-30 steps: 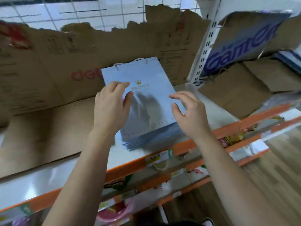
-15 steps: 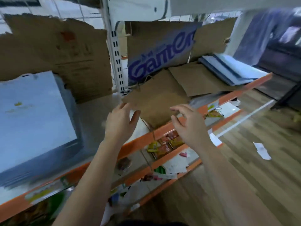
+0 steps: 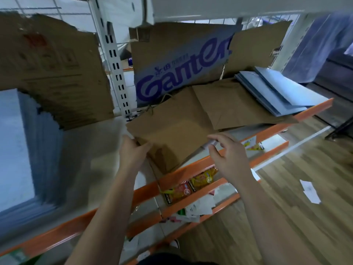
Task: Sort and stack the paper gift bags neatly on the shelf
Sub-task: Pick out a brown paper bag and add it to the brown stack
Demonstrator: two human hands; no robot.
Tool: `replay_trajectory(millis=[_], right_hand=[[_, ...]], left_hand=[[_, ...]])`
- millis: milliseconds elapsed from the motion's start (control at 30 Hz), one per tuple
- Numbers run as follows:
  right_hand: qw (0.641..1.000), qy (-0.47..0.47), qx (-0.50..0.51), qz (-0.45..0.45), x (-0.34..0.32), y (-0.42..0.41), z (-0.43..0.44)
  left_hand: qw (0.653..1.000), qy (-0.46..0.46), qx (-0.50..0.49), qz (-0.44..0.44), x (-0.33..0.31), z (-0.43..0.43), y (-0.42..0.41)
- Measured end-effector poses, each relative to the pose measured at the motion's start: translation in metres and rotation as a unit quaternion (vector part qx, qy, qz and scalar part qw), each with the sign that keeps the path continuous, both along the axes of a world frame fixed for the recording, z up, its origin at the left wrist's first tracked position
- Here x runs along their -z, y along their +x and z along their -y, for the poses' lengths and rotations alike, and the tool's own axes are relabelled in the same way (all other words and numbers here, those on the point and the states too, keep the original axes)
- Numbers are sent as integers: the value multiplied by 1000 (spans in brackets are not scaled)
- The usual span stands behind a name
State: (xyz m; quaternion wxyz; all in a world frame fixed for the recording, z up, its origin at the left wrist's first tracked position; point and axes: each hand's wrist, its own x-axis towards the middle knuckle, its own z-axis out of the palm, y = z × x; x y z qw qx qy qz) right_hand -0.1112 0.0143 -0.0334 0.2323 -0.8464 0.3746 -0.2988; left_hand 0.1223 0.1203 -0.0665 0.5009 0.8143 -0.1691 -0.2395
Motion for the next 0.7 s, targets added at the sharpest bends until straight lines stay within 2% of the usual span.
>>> replay_trajectory(millis=[67, 233, 533, 700], right_hand=[[1000, -3, 8, 4, 1, 2, 15], [1000, 15, 16, 14, 3, 12, 39], [1000, -20, 10, 14, 12, 12, 86], [995, -4, -23, -101, 17, 13, 117]], left_hand=[[995, -71, -32, -60, -2, 9, 8], [983, -169, 2, -67, -10, 26, 11], [985, -152, -76, 22, -1, 38, 2], [980, -126, -140, 69, -9, 29, -4]])
